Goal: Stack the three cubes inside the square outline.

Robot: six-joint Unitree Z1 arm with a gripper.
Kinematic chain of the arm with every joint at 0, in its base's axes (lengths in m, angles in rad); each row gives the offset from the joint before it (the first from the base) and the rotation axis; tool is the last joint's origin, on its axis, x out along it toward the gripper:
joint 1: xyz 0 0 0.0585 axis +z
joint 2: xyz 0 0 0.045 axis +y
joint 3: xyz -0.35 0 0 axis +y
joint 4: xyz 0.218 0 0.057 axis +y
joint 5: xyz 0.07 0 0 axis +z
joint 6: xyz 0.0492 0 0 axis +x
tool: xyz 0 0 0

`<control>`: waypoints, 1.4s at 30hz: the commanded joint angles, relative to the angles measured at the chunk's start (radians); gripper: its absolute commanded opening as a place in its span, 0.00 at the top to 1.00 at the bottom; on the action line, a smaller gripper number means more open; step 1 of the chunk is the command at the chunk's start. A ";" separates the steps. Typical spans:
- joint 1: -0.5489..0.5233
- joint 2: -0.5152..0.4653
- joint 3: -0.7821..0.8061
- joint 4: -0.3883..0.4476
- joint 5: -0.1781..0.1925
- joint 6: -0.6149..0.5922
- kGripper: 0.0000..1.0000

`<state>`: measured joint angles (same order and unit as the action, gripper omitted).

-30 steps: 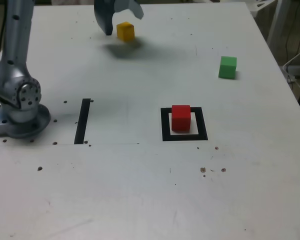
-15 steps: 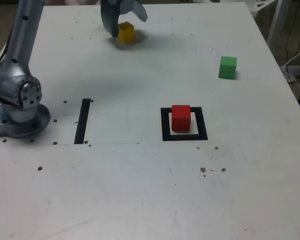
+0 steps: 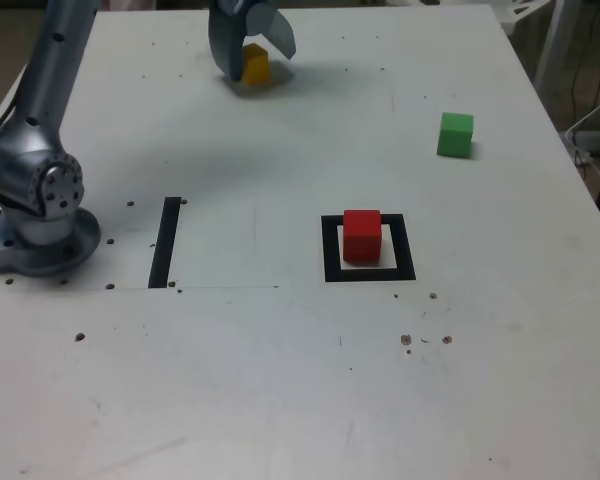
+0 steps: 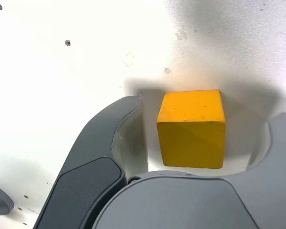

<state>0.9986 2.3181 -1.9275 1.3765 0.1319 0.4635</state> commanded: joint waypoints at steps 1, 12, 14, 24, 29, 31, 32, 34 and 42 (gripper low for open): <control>0.002 0.005 -0.007 -0.005 0.000 0.010 0.60; 0.002 0.004 -0.004 -0.010 0.001 0.025 0.71; 0.002 0.003 -0.002 -0.010 0.001 0.027 0.71; 0.001 -0.011 0.015 -0.009 0.002 0.032 0.71; -0.010 -0.040 0.040 -0.010 0.002 0.037 0.71; -0.024 -0.061 0.060 -0.012 0.003 0.038 0.71; -0.034 -0.075 0.073 -0.014 0.004 0.038 0.71; -0.060 -0.108 0.104 -0.018 0.004 0.036 0.71; -0.260 -0.272 0.273 -0.044 -0.005 -0.021 0.71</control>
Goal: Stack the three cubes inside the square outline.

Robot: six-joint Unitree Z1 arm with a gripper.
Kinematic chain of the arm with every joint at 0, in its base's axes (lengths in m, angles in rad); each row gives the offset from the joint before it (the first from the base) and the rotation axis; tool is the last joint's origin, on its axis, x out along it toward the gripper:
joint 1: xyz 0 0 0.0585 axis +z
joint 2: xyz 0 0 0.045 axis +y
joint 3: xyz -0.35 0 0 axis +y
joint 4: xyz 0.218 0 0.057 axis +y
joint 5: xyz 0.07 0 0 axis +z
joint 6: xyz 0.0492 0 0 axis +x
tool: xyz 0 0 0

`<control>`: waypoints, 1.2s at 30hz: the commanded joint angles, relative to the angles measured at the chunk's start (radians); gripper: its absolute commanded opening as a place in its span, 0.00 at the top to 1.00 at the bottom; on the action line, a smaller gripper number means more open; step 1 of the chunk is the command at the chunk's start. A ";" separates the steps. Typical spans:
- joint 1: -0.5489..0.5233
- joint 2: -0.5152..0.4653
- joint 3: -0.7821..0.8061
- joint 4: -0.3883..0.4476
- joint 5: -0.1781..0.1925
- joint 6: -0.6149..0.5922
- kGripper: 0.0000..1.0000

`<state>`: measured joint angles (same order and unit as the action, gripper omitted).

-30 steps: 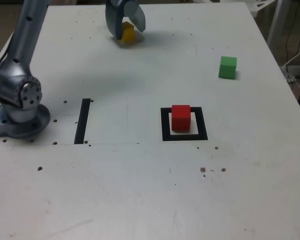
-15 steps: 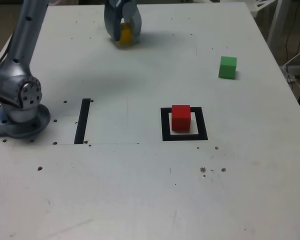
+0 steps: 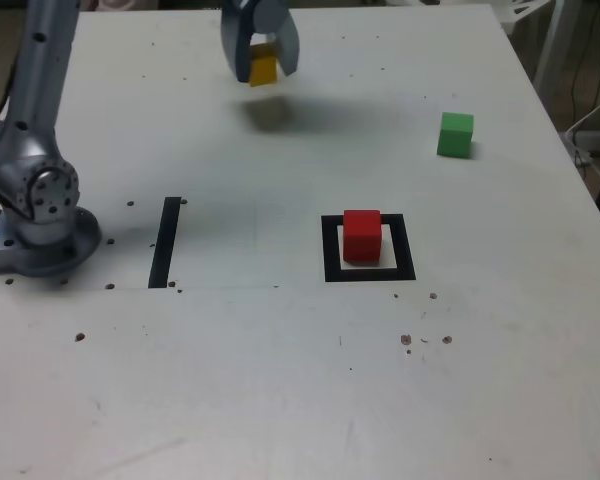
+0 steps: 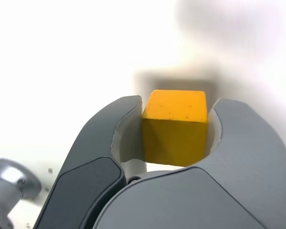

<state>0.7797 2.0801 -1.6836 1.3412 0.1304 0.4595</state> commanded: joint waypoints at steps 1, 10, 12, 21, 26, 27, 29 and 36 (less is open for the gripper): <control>-0.086 -0.063 0.059 -0.016 -0.007 -0.037 0.71; -0.410 -0.223 0.194 -0.031 -0.025 -0.209 0.71; -0.477 -0.241 0.208 -0.030 -0.031 -0.247 0.71; -0.722 -0.229 0.201 -0.023 -0.072 -0.381 0.71; -0.800 -0.196 0.176 -0.016 -0.083 -0.419 0.71; -0.811 -0.189 0.169 -0.012 -0.085 -0.422 0.71; -0.827 -0.175 0.151 -0.003 -0.091 -0.426 0.71; -0.852 -0.127 0.080 0.024 -0.104 -0.427 0.71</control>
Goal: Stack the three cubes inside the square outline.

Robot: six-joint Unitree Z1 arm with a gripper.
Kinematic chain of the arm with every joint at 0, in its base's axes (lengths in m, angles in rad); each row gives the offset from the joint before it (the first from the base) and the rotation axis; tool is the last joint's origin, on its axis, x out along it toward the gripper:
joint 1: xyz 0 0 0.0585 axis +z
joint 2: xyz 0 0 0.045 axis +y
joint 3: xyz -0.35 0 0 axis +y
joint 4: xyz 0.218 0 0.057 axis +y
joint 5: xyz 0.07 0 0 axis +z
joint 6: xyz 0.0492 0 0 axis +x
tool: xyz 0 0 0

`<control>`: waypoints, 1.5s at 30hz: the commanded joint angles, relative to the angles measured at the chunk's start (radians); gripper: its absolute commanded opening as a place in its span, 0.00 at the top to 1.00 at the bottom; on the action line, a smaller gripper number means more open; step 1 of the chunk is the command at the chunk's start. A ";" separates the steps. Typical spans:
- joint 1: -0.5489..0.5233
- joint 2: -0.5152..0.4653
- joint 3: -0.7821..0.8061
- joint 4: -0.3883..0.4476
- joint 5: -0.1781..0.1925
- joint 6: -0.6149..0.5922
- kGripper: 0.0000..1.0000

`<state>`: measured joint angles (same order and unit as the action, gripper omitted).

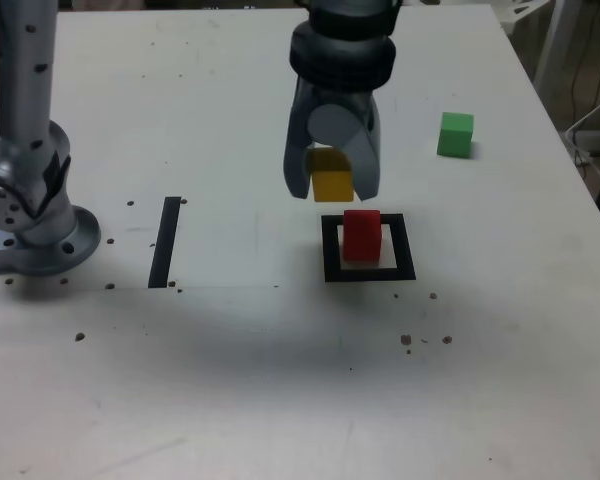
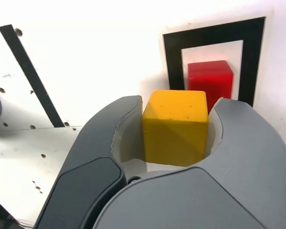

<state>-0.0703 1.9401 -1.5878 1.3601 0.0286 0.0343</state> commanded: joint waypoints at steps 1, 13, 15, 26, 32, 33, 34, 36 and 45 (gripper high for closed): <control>-0.003 0.020 -0.024 0.006 -0.003 -0.002 0.71; -0.004 0.090 -0.066 -0.001 -0.013 -0.001 0.71; -0.004 0.097 -0.067 -0.005 -0.013 -0.001 0.71; -0.005 0.120 -0.068 -0.024 -0.013 0.000 0.71; -0.005 0.126 -0.064 -0.031 -0.013 0.000 0.71; -0.005 0.126 -0.063 -0.033 -0.013 0.000 0.71; -0.005 0.127 -0.063 -0.035 -0.012 0.000 0.71; -0.005 0.127 -0.060 -0.039 -0.011 0.001 0.71; 0.000 0.127 -0.039 -0.056 -0.011 0.002 0.64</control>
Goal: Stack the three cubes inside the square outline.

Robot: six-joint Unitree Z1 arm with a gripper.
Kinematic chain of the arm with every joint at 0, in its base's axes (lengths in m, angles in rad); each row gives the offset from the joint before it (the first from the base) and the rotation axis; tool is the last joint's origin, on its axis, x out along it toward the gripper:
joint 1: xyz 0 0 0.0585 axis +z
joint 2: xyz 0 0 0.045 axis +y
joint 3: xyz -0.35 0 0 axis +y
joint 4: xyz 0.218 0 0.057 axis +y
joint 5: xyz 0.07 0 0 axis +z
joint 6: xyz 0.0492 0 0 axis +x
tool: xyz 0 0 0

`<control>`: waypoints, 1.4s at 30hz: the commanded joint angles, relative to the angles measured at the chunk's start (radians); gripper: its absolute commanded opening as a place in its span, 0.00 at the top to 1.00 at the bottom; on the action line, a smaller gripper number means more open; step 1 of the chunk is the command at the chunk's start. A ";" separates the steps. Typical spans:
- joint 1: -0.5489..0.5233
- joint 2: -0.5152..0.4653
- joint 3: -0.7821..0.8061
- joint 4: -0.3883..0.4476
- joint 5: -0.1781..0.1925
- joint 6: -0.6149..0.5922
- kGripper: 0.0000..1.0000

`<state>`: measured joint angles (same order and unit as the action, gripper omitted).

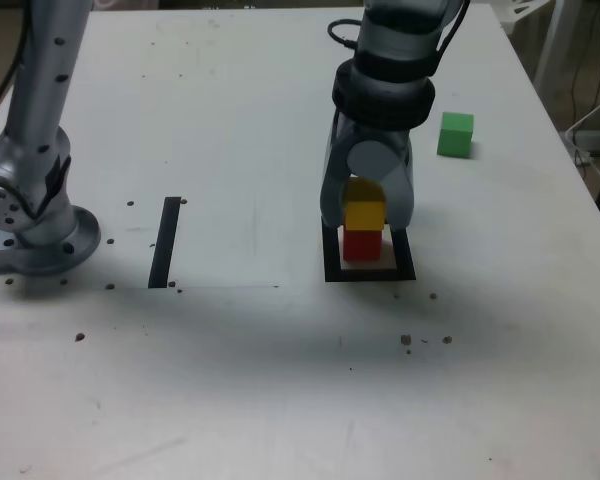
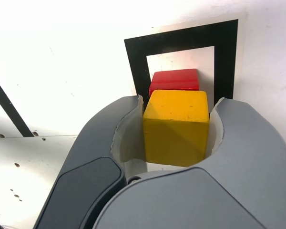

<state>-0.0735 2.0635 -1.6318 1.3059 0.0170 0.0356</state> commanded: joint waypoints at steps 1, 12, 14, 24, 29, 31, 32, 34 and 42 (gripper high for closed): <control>0.005 0.004 0.008 -0.003 0.000 0.001 0.61; 0.014 0.001 0.029 -0.020 -0.003 0.009 0.15; 0.014 0.000 0.030 -0.025 -0.003 0.011 0.05; 0.014 -0.020 0.042 -0.024 0.015 0.009 0.01; 0.016 -0.059 0.058 -0.007 0.063 -0.012 0.01; 0.021 -0.076 0.060 0.004 0.087 -0.019 0.01; 0.025 -0.083 0.060 0.009 0.099 -0.021 0.01; 0.038 -0.096 0.054 0.022 0.124 -0.016 0.01; 0.135 -0.096 0.003 0.037 0.152 0.105 0.01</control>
<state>0.0438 1.9664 -1.6176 1.3386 0.1668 0.1229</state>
